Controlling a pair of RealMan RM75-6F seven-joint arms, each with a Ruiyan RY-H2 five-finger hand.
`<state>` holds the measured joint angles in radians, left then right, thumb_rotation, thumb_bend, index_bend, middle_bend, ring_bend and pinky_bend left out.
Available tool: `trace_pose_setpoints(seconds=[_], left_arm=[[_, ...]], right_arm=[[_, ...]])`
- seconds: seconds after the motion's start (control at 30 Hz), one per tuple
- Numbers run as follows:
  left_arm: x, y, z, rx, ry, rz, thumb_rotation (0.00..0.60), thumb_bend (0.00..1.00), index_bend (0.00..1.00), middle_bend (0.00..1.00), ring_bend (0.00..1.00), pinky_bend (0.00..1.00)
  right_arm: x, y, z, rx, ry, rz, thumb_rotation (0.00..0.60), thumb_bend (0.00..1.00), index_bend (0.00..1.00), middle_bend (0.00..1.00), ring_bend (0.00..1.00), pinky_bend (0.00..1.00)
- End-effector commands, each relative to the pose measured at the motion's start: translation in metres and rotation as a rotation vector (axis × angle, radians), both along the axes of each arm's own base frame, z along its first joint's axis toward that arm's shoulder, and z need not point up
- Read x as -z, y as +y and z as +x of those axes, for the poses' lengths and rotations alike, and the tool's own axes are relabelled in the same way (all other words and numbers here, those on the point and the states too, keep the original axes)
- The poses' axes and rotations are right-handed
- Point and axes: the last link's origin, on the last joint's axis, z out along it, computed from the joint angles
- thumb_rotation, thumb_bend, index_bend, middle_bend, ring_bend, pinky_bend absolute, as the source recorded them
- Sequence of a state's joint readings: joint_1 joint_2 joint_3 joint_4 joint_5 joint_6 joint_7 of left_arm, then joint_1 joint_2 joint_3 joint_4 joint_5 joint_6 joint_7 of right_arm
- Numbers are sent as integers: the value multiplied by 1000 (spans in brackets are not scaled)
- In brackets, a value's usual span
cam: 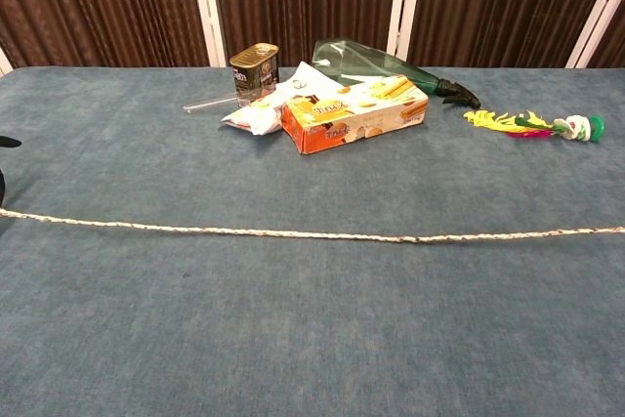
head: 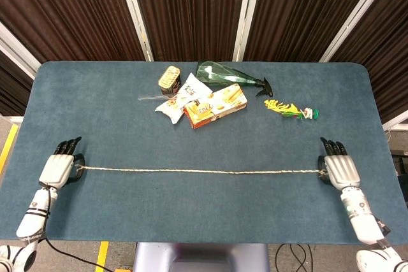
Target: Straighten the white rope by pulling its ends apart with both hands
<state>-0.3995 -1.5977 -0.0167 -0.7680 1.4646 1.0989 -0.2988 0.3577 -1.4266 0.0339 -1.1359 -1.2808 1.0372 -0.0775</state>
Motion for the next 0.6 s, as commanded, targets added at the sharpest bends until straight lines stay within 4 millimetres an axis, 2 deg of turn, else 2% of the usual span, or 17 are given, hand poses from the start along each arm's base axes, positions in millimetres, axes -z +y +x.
trace_pose_setpoints(seconds=[0.03,0.1,0.17,0.2,0.27,0.43,0.6], left_arm=[[2,0,-2,-11,8,-23,600,440,451,7,0,70],[2,0,-4,-24,13,-39,600,439,333,2,0,66],[1,0,-4,-36,9,-46,600,440,164,0,0,65],[0,0,-3,-37,-2,-40,600,441,111,0,0,70],[-5,1,-2,-36,-25,-21,600,440,66,0,0,87],[-29,-4,1,-35,-37,32,600,444,0,0,0,100],[-60,-22,19,25,-59,145,600,437,0,0,0,114]], right_arm=[[5,0,-5,26,35,36,600,555,428,33,0,0],[7,0,-6,38,47,50,600,555,249,3,0,0],[8,0,-6,43,58,54,600,555,139,0,0,0],[7,1,-7,46,65,60,600,555,74,0,0,0],[5,3,-5,52,56,65,600,555,12,0,0,0],[-18,14,4,23,25,-4,600,537,0,0,0,0],[-51,39,20,1,-58,-83,600,449,0,0,0,0]])
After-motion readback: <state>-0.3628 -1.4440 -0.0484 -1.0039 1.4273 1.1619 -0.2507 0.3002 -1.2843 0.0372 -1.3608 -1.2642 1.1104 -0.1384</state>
